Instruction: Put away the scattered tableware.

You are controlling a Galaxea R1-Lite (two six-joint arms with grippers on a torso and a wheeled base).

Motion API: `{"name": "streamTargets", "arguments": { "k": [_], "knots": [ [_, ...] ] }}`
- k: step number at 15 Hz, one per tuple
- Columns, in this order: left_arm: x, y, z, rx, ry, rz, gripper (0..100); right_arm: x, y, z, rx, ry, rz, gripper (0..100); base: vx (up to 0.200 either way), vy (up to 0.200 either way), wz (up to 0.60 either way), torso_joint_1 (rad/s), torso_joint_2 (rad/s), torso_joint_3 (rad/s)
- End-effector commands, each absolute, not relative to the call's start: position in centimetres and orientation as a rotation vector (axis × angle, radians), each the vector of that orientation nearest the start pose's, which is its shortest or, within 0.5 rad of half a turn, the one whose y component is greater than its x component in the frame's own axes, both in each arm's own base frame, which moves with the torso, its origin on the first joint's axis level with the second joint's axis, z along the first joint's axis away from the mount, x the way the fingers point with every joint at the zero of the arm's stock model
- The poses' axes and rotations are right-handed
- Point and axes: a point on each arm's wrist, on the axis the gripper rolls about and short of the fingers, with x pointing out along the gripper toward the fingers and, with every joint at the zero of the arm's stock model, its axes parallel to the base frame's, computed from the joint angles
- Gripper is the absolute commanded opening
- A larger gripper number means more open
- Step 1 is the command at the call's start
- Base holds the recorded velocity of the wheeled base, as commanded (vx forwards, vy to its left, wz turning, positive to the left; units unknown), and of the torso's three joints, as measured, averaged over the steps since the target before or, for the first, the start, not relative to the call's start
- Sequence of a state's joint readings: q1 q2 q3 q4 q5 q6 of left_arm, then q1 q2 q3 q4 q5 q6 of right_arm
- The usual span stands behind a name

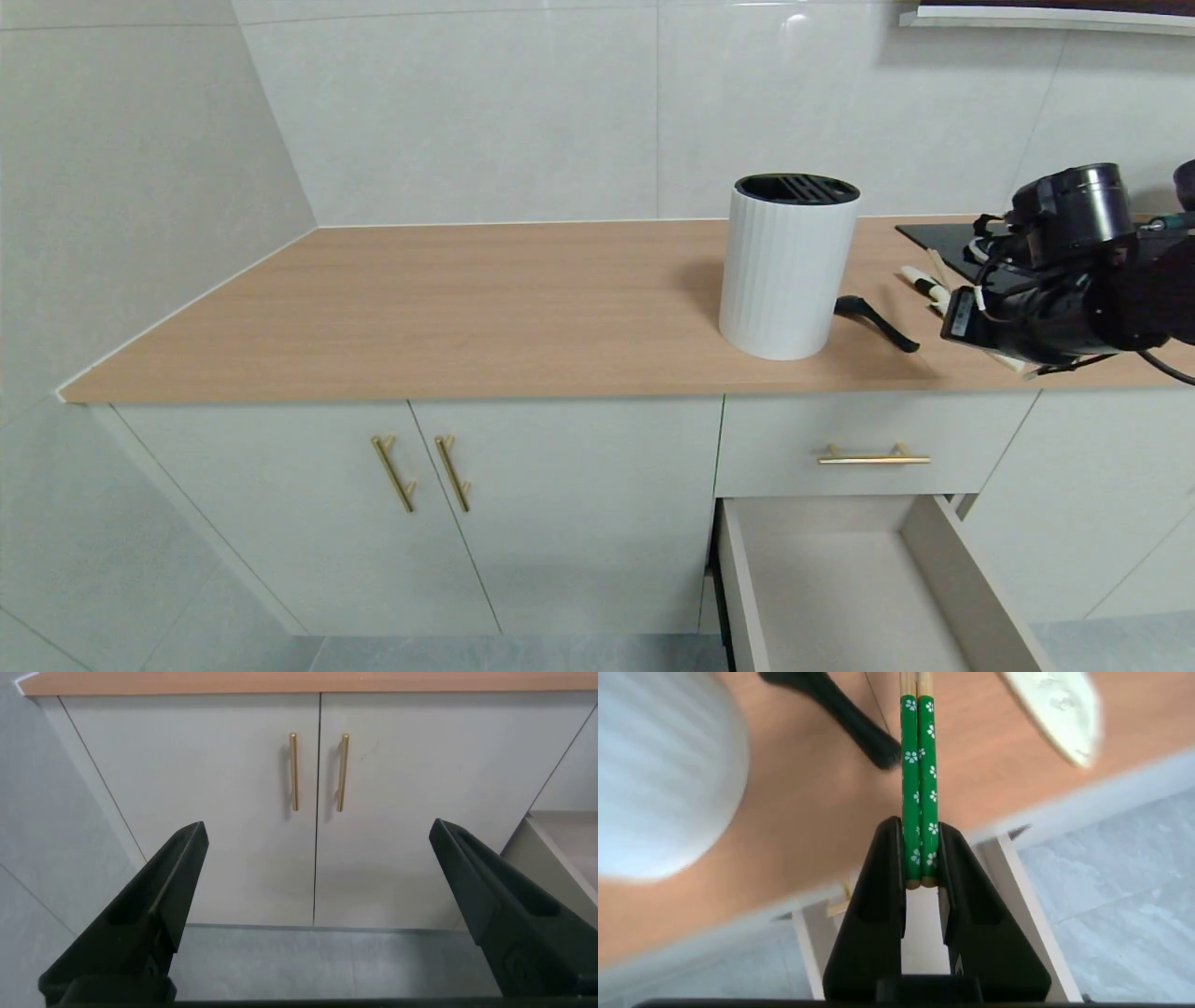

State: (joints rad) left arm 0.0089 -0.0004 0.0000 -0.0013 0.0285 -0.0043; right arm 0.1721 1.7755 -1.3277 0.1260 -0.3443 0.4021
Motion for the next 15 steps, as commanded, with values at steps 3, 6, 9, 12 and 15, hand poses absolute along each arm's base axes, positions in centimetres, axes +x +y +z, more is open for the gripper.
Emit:
{"name": "streamTargets", "arguments": {
  "k": [3, 6, 9, 12, 15],
  "knots": [
    [-2.3, 0.0, 7.6, -0.005, -0.002, 0.038, 100, 23.8, 3.7, 26.8, 0.306, 0.435, -0.123, 0, 0.000, 0.000, 0.00, 0.000, 0.00, 0.000],
    [-2.3, 0.0, 7.6, -0.005, -0.002, 0.038, 100, 21.3, 3.1, 26.9, 0.328, 0.436, -0.052, 0, 0.000, 0.000, 0.00, 0.000, 0.00, 0.000],
    [-2.3, 0.0, 7.6, -0.005, -0.002, 0.038, 100, 20.7, 3.0, 27.1, 0.327, 0.446, -0.050, 0, 0.000, 0.000, 0.00, 0.000, 0.00, 0.000],
    [-2.3, 0.0, 7.6, -0.005, -0.002, 0.038, 100, 18.3, 2.9, 27.9, 0.327, 0.504, 0.098, 0, 0.000, 0.000, 0.00, 0.000, 0.00, 0.000],
    [-2.3, 0.0, 7.6, -0.005, -0.002, 0.038, 100, 15.4, 2.9, 27.7, 0.180, 0.671, 0.222, 0, 0.000, 0.000, 0.00, 0.000, 0.00, 0.000]
  ]
}}
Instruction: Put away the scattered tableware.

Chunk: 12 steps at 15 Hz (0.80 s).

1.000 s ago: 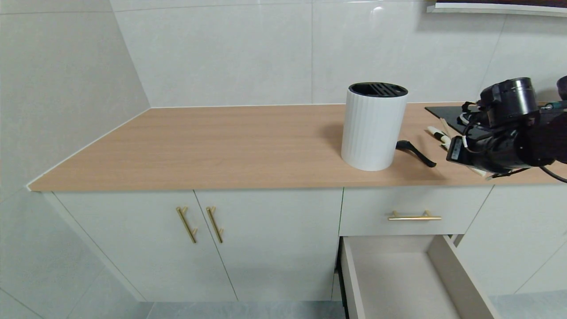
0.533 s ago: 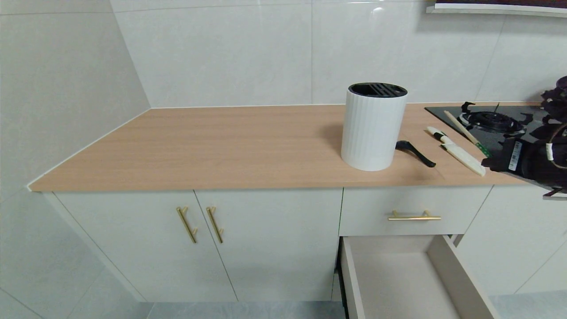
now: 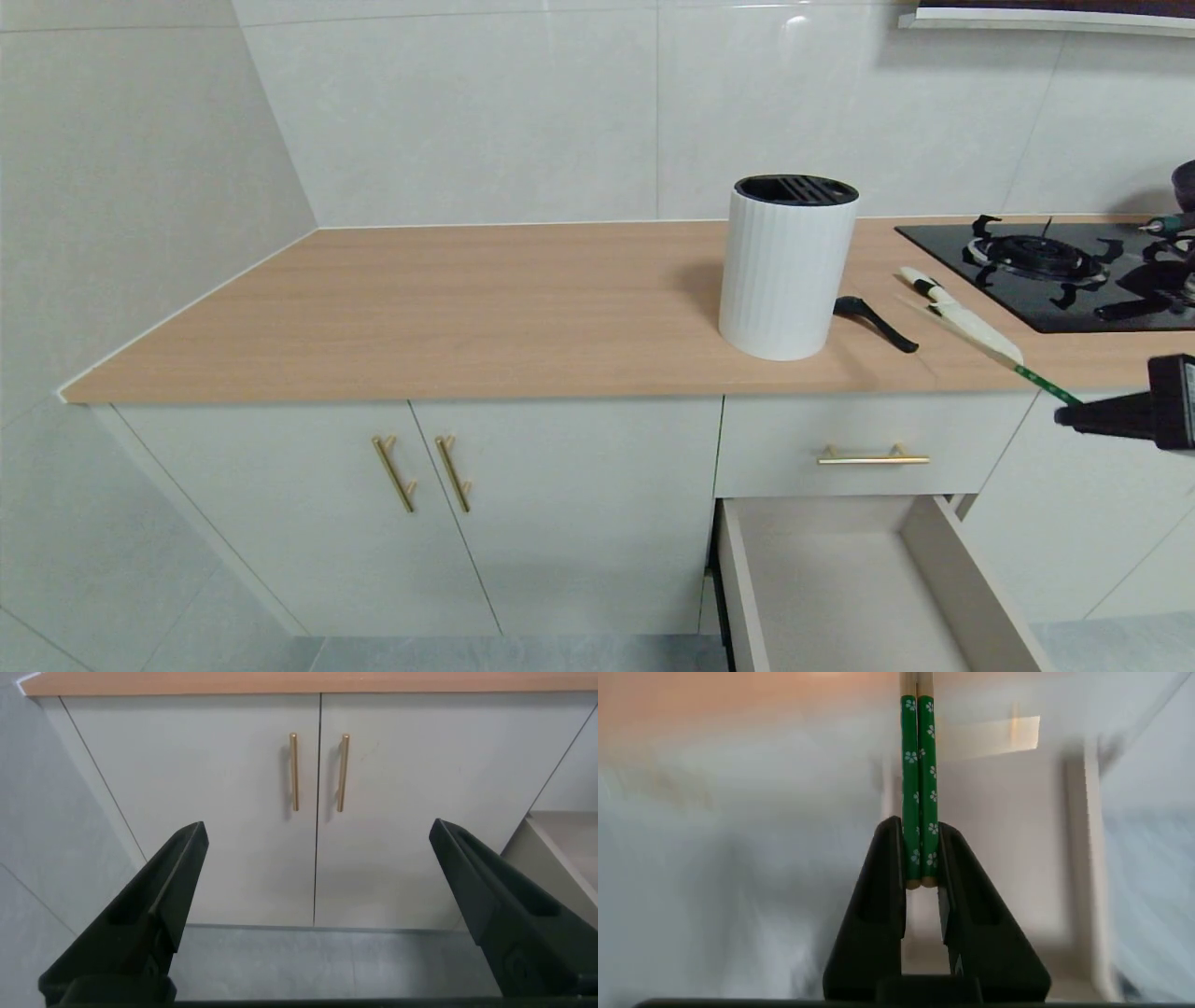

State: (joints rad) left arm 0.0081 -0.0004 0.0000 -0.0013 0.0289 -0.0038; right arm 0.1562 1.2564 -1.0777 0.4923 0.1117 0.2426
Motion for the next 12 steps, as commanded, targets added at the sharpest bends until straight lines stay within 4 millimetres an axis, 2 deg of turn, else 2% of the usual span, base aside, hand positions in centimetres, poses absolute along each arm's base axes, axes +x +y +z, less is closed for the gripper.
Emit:
{"name": "streamTargets", "arguments": {
  "k": [1, 3, 5, 7, 9, 12],
  "knots": [
    [-2.3, 0.0, 7.6, -0.005, -0.002, 0.038, 100, 15.1, 3.0, 27.5, 0.149, 0.735, 0.239, 0, 0.000, 0.000, 0.00, 0.000, 0.00, 0.000],
    [-2.3, 0.0, 7.6, -0.005, -0.002, 0.038, 100, 14.9, 3.3, 27.2, 0.123, 0.793, 0.256, 0, 0.000, 0.000, 0.00, 0.000, 0.00, 0.000],
    [-2.3, 0.0, 7.6, -0.005, -0.002, 0.038, 100, 14.9, 4.2, 26.0, 0.042, 0.941, 0.308, 0, 0.000, 0.000, 0.00, 0.000, 0.00, 0.000],
    [-2.3, 0.0, 7.6, -0.005, -0.002, 0.038, 100, 15.7, 5.1, 24.9, 0.014, 1.041, 0.325, 0, 0.000, 0.000, 0.00, 0.000, 0.00, 0.000],
    [-2.3, 0.0, 7.6, -0.005, -0.002, 0.038, 100, 17.3, 5.9, 23.4, -0.007, 1.144, 0.328, 0, 0.000, 0.000, 0.00, 0.000, 0.00, 0.000],
    [-2.3, 0.0, 7.6, -0.005, -0.002, 0.038, 100, 21.1, 7.3, 19.2, -0.031, 1.360, 0.296, 0, 0.000, 0.000, 0.00, 0.000, 0.00, 0.000]
  ]
}}
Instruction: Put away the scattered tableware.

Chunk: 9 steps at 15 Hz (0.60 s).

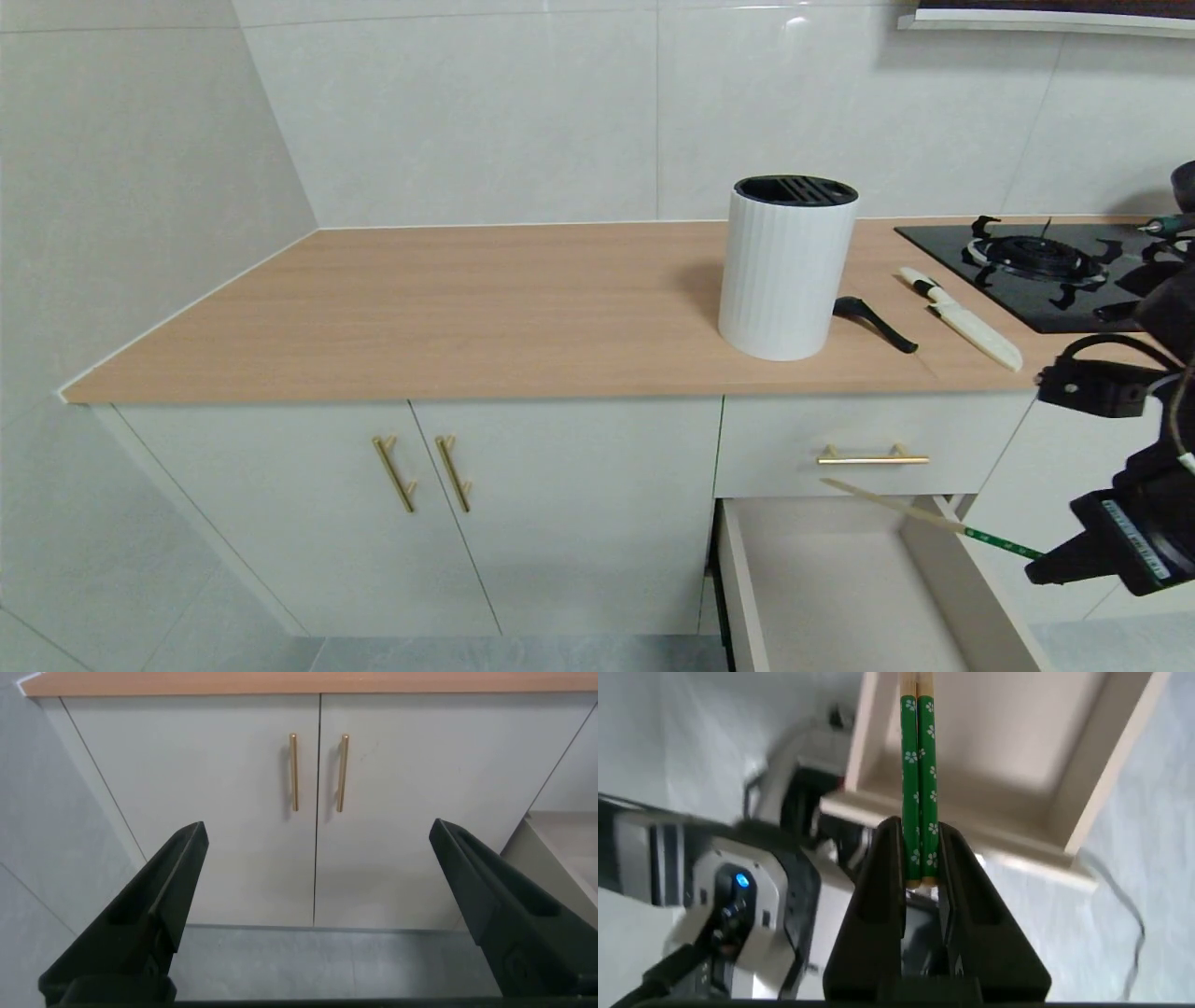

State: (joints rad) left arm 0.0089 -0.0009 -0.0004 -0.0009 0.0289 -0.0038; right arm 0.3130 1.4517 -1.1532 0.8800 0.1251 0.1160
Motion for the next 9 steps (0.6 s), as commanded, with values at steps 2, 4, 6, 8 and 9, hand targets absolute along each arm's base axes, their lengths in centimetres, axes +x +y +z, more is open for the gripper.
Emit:
{"name": "streamTargets", "arguments": {
  "k": [2, 4, 6, 8, 9],
  "knots": [
    [-2.3, 0.0, 7.6, -0.005, -0.002, 0.038, 100, 23.3, 8.0, 16.5, -0.037, 1.465, 0.251, 0, 0.000, 0.000, 0.00, 0.000, 0.00, 0.000],
    [-2.3, 0.0, 7.6, -0.005, -0.002, 0.038, 100, 24.4, 8.4, 15.3, -0.028, 1.479, 0.201, 0, 0.000, 0.000, 0.00, 0.000, 0.00, 0.000],
    [-2.3, 0.0, 7.6, -0.005, -0.002, 0.038, 100, 25.3, 8.7, 14.4, -0.004, 1.449, 0.170, 0, 0.000, 0.000, 0.00, 0.000, 0.00, 0.000],
    [-2.3, 0.0, 7.6, -0.005, -0.002, 0.038, 100, 26.1, 9.0, 13.5, 0.006, 1.458, 0.135, 0, 0.000, 0.000, 0.00, 0.000, 0.00, 0.000],
    [-2.3, 0.0, 7.6, -0.005, -0.002, 0.040, 100, 26.5, 9.0, 13.0, -0.006, 1.451, 0.119, 0, 0.000, 0.000, 0.00, 0.000, 0.00, 0.000]
  ]
}}
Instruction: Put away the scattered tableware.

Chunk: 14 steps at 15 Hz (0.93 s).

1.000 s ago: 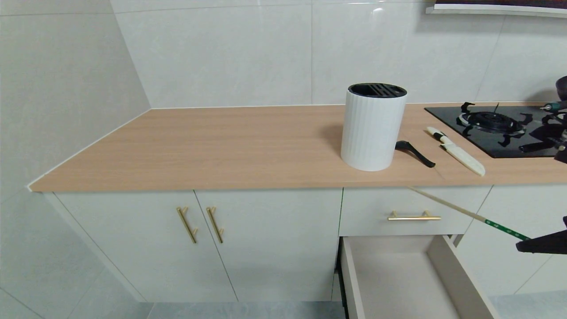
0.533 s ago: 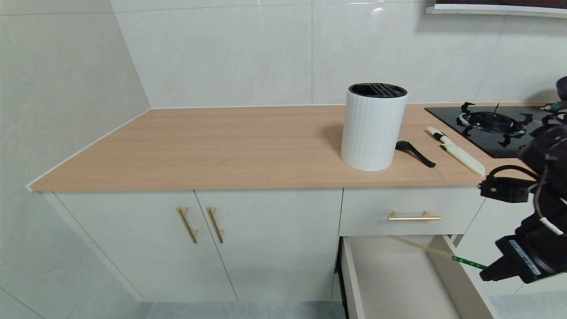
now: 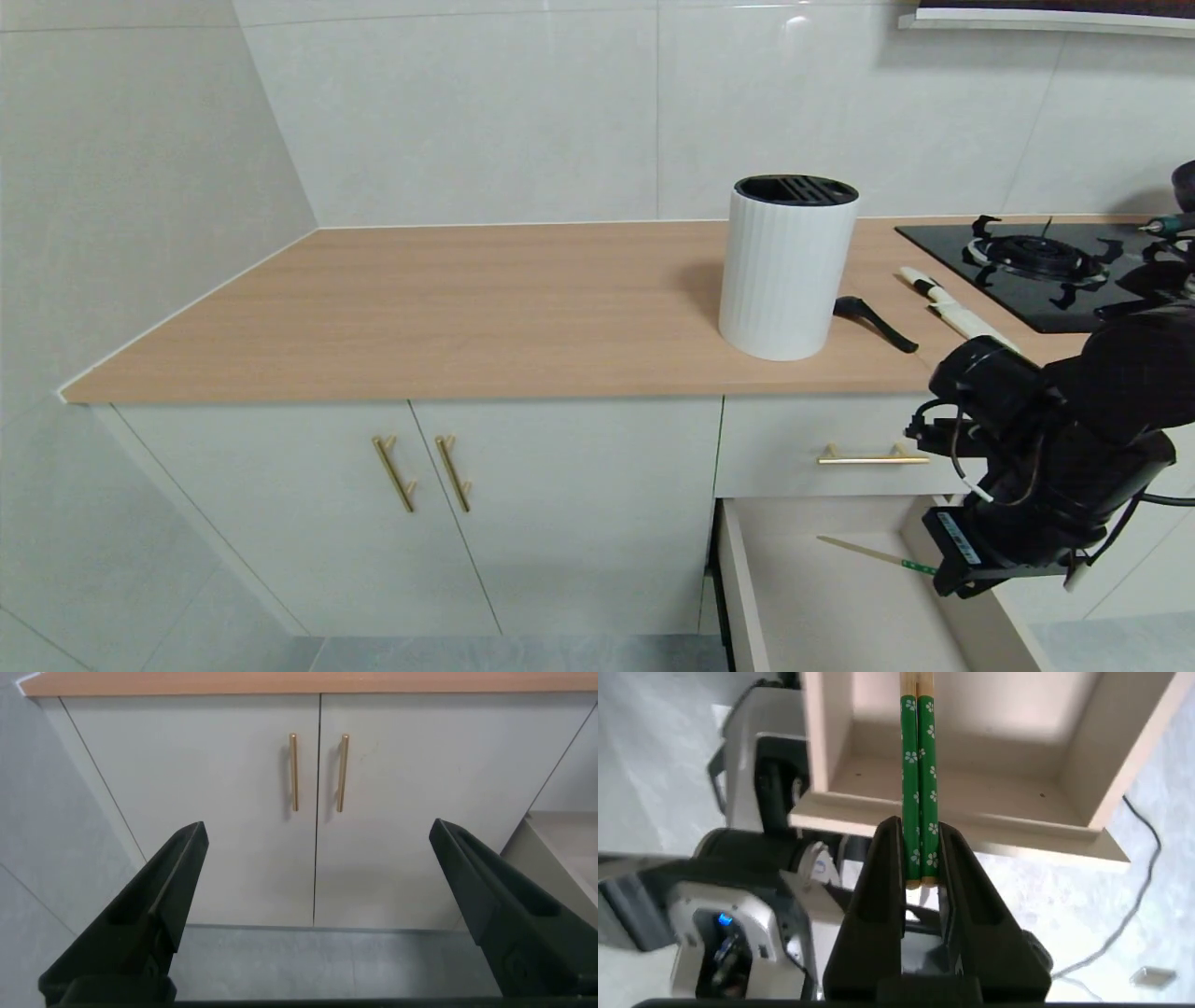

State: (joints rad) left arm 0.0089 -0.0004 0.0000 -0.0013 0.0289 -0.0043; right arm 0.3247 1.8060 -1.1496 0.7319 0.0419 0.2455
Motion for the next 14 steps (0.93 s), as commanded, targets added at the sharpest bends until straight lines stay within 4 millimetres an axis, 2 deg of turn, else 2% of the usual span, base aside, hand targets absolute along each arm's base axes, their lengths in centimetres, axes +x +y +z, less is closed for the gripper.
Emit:
{"name": "streamTargets", "arguments": {
  "k": [1, 5, 14],
  "knots": [
    [-2.28, 0.04, 7.56, -0.005, -0.002, 0.038, 100, 26.75, 9.09, 12.68, -0.007, 1.447, 0.112, 0, 0.000, 0.000, 0.00, 0.000, 0.00, 0.000],
    [-2.28, 0.04, 7.56, -0.005, -0.002, 0.038, 100, 27.30, 9.32, 11.92, 0.022, 1.421, 0.094, 0, 0.000, 0.000, 0.00, -0.034, 0.09, 0.056],
    [-2.28, 0.04, 7.56, -0.005, -0.002, 0.038, 100, 27.27, 9.43, 11.82, 0.012, 1.343, 0.071, 0, 0.000, 0.000, 0.00, -0.169, 0.45, 0.277]
  ]
}}
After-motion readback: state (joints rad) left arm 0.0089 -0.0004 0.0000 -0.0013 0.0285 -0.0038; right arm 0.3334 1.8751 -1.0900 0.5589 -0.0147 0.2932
